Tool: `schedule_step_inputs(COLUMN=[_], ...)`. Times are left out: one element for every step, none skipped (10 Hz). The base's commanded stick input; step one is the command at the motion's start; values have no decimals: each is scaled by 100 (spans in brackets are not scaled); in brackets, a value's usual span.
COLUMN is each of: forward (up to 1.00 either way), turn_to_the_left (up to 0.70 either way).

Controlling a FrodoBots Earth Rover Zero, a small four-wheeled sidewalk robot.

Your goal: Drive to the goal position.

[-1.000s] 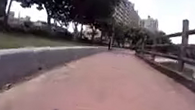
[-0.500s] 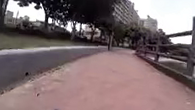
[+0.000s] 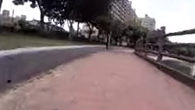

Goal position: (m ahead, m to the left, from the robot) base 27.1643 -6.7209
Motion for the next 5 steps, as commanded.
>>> schedule_step_inputs(forward=[70, 70, 70, 70, 70], turn_to_the_left=[-13, 0, 0, 0, 0])
